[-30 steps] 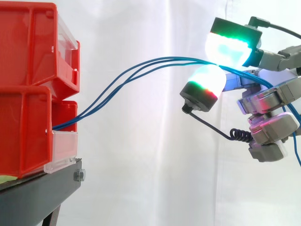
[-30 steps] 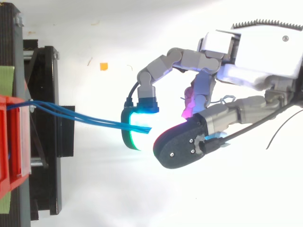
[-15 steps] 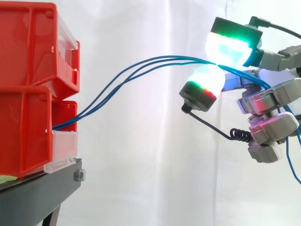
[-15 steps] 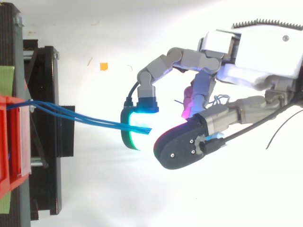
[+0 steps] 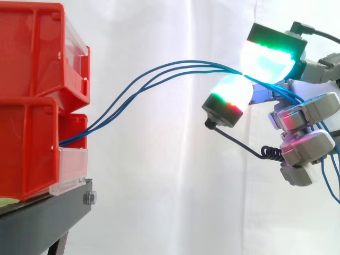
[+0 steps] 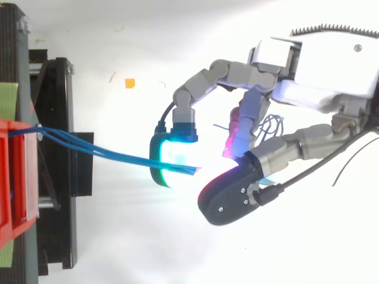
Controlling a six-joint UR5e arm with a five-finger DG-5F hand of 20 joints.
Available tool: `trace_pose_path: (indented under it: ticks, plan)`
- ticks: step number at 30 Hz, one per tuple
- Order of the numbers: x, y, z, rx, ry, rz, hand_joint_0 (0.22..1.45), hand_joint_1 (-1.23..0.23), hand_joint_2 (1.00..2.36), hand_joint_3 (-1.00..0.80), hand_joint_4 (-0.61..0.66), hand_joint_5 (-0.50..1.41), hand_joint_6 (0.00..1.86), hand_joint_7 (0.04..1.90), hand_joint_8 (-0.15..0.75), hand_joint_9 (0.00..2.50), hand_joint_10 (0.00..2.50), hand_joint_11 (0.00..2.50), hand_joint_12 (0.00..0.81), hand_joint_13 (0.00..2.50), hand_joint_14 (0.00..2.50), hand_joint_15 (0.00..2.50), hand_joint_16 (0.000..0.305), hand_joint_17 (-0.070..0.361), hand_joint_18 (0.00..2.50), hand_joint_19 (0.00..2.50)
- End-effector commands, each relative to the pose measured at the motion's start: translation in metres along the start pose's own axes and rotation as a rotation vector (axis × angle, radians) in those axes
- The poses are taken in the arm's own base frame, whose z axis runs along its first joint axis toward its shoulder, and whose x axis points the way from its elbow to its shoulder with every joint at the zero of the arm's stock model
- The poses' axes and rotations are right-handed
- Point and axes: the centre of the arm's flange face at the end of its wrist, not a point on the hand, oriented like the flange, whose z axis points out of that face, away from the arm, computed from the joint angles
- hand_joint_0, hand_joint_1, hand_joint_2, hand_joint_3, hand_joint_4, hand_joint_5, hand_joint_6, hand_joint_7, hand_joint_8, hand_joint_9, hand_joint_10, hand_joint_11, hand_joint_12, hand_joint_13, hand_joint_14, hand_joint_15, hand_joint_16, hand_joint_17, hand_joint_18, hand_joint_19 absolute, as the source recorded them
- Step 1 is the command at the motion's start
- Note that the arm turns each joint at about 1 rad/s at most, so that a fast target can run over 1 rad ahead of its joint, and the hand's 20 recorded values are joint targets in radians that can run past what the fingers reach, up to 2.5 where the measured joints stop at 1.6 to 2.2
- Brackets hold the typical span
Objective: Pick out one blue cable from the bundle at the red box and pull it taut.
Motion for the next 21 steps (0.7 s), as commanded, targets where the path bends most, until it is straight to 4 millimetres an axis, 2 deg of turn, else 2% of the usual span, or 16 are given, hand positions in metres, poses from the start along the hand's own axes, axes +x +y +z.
trace_pose_path:
  ticks: [1,8,13,21]
  plan:
    - [0.0001,-0.0005,0.0001,0.001,0.000,0.000,0.70,-1.02,1.00,-0.50,-0.21,-0.17,0.92,0.90,0.172,1.40,0.03,1.50,0.353,1.23,0.04,1.10,0.047,0.106,0.94,0.87]
    - [0.0001,-0.0005,0.0001,0.001,0.000,0.000,0.64,-1.02,1.00,-0.50,-0.19,-0.17,0.91,0.88,0.181,1.40,0.03,1.49,0.350,1.22,0.04,1.11,0.048,0.108,0.95,0.88]
    - [-0.0001,0.0005,-0.0003,0.000,0.000,0.000,0.56,-0.91,1.00,-0.50,-0.15,-0.15,0.88,0.90,0.203,1.49,0.03,1.49,0.375,1.27,0.03,1.12,0.050,0.113,0.99,0.91]
    - [-0.0002,0.0009,-0.0004,0.001,0.000,0.006,0.47,-0.88,1.00,-0.50,-0.12,-0.15,0.85,0.85,0.232,1.51,0.03,1.48,0.412,1.30,0.03,1.11,0.058,0.130,1.03,0.90]
